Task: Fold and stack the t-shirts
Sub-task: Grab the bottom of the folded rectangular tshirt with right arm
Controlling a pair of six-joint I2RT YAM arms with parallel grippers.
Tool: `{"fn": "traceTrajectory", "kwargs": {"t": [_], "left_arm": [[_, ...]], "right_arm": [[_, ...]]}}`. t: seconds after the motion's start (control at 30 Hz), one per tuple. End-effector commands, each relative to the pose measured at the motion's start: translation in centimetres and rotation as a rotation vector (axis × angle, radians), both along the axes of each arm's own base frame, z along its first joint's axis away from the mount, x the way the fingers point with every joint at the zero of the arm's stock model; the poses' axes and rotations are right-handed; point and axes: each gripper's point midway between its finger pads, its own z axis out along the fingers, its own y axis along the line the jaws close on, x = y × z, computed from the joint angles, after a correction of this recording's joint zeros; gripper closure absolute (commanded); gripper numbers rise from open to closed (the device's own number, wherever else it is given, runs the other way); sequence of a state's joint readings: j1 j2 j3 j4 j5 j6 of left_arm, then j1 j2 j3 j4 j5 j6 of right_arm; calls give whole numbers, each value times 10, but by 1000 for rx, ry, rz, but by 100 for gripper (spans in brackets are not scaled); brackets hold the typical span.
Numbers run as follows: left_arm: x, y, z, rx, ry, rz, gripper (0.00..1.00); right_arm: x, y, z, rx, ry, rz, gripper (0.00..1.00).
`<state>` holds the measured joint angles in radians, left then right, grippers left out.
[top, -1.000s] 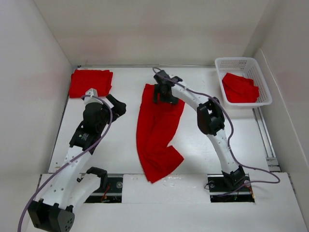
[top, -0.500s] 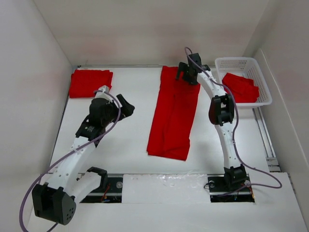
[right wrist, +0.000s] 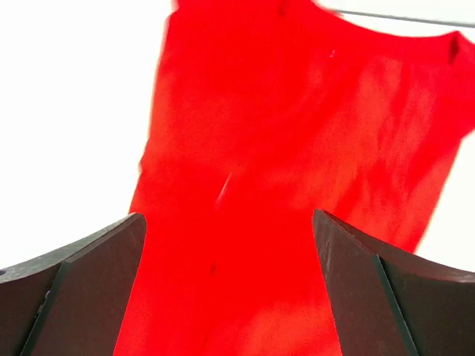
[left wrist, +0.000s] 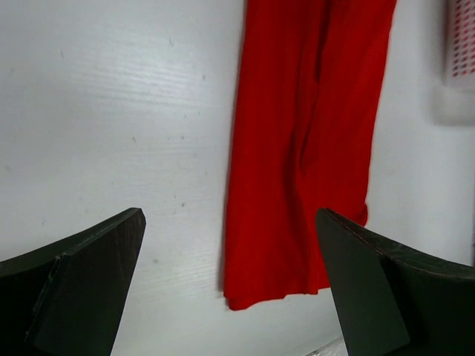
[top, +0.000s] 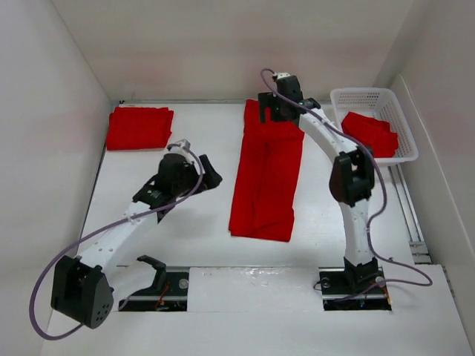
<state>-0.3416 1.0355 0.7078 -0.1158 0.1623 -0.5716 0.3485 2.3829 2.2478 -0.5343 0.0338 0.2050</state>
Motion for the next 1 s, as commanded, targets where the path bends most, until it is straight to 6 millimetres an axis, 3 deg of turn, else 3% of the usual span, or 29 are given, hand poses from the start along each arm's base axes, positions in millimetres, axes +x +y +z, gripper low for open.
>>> {"fn": "traceTrajectory", "kwargs": {"t": [0.0,0.03,0.07,0.1,0.13,0.17,0.2,0.23,0.3,0.37,0.4,0.5,0.53,0.7,0.8,0.97], "left_arm": [[-8,-22,0,67,14,12,0],[-11,-14,-13,149,58,71,0],[-19,-25,-15,151,86,75,0],[-21,-25,-17,160,106,101,0],[-27,-15,-22,190,143,153,0],[-30,-11,-25,186,170,189,0],[-32,-8,-22,146,185,249,0],[-39,0,-28,145,204,285,0],[-49,18,-20,108,199,356,0],[-63,31,-26,81,220,403,0],[-67,37,-15,35,184,416,0],[-85,52,-16,-4,157,448,0],[-88,54,-13,-19,153,454,0],[-95,52,4,-100,96,421,0],[-95,57,11,-88,84,441,0],[-96,58,6,-71,99,444,0]], "right_arm": [[-56,16,106,-122,-218,100,0],[-72,13,104,-180,-220,92,0],[-106,27,70,-251,-168,145,0],[-132,27,92,-284,-211,164,0],[-152,30,88,-315,-215,167,0],[-183,44,84,-377,-228,194,0],[-212,40,54,-437,-179,231,0],[-233,40,66,-415,-199,227,0],[-278,48,47,-432,-163,281,0],[-311,49,45,-395,-124,312,0],[-338,58,33,-414,-110,392,0],[-380,69,23,-457,-134,504,0],[-405,81,17,-480,-156,577,0],[-453,110,-12,-641,-170,760,0],[-451,112,-36,-740,-147,788,0],[-447,121,-54,-708,-88,816,0]]}}
